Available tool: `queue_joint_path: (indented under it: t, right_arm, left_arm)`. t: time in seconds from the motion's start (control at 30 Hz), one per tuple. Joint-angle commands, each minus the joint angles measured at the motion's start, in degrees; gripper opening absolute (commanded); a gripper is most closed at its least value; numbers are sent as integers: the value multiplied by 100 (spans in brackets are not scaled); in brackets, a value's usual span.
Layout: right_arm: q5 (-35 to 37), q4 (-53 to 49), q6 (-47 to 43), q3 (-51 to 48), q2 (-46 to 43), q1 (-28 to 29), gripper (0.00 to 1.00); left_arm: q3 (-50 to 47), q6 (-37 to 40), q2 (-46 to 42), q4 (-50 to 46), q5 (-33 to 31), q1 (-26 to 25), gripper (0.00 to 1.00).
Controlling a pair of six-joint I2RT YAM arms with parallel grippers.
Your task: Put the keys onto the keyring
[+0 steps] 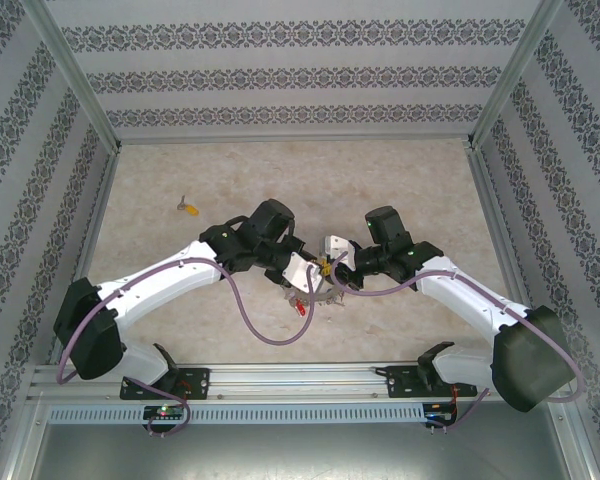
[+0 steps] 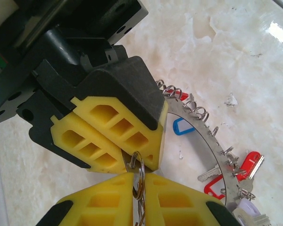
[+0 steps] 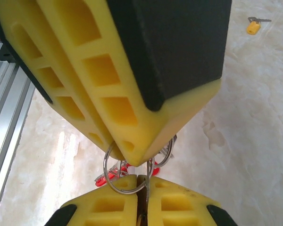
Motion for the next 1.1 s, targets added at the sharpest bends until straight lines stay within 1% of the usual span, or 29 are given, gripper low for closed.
queue_joint_path:
  t: [0.0,0.13,0.17,0.23,0.3,0.5,0.57,0.73,0.8,0.9,1.07]
  right_arm:
    - [-471,173,-136,123,-102,110,0]
    - [-482,171,-145,114,-117,110,0]
    - [-487,176,-144,114,-125,110,0]
    - [-487,184,-148,105,-139,110,0]
    - [-478,183,-154,89,-148,110,0]
    - [-311,258,-173,2,-210,110,0]
    - [-169,311,-153,-14,-248,110,12]
    - [106,568,-240,-193,-630,102,26]
    - [363,750,-241,-318,-897,94,33]
    - [997,995,-244,-518,-1312,63,41]
    - [1867,1178,-159,-759,-1800,-46,48]
  left_arm:
    - [175,-112,146,233,171,-45,11]
    - [208,-141,192,264,130,-45,13]
    - [219,-140,199,255,118,-45,12]
    - [219,-132,190,264,72,-41,5]
    - [228,-168,163,279,64,-28,0]
    - [220,-416,11,370,207,99,0]
    - [231,-588,-28,440,193,143,0]
    - [487,-1384,-46,451,247,327,0]
    - [638,-1632,-14,283,323,399,0]
    - [793,-2114,-6,131,331,518,0]
    - [1178,-3061,122,-331,254,644,0]
